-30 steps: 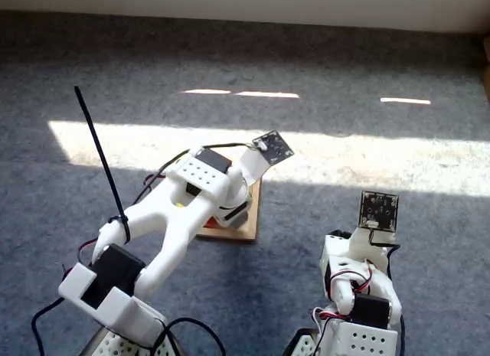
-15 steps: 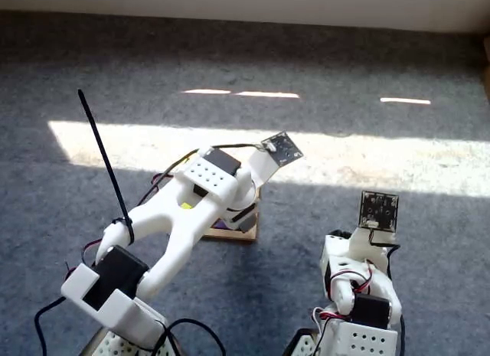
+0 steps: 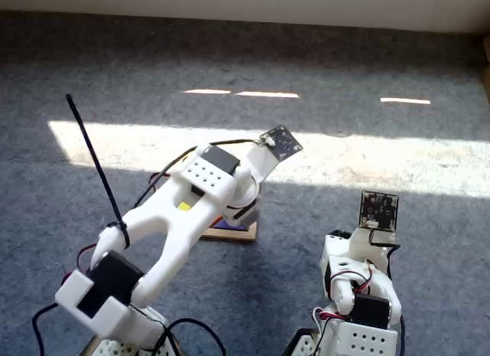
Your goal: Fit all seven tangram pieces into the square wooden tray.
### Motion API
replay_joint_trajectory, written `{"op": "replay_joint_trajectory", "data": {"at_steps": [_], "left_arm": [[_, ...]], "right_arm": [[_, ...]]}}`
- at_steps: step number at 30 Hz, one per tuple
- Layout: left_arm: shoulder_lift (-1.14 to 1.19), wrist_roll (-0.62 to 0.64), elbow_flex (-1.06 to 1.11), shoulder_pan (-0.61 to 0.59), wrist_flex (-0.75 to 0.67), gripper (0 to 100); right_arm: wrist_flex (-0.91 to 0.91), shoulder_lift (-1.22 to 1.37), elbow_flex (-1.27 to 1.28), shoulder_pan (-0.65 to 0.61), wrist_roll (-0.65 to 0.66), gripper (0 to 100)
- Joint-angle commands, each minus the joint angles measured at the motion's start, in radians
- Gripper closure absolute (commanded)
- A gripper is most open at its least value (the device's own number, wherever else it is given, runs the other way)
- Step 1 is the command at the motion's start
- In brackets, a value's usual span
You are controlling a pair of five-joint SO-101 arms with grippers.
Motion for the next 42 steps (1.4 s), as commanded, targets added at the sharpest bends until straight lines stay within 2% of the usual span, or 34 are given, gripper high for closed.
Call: {"op": "replay_joint_trajectory", "data": {"at_steps": [1, 6, 9, 14, 22, 36, 42], "left_arm": [[-0.188, 0.008, 0.074, -0.015, -0.021, 87], [-0.346, 0.009, 0.226, -0.081, -0.14, 96], [-0.438, 0.009, 0.288, -0.133, -0.164, 99], [-0.602, 0.011, 0.38, -0.203, -0.169, 100], [-0.944, 0.109, 0.515, -0.386, -0.164, 100], [-1.484, 0.109, 0.868, -0.642, -0.164, 100], [-1.689, 0.109, 1.052, -0.69, -0.164, 100]], "right_arm": [[-0.036, -0.008, 0.14, 0.012, -0.003, 95.7], [-0.036, -0.008, 0.14, 0.012, -0.003, 95.7], [-0.036, -0.008, 0.14, 0.012, -0.003, 95.7], [-0.036, -0.008, 0.14, 0.012, -0.003, 95.7], [-0.036, -0.008, 0.14, 0.012, -0.003, 95.7], [-0.036, -0.008, 0.14, 0.01, -0.003, 95.7], [-0.036, -0.008, 0.14, 0.007, -0.003, 95.7]]}}
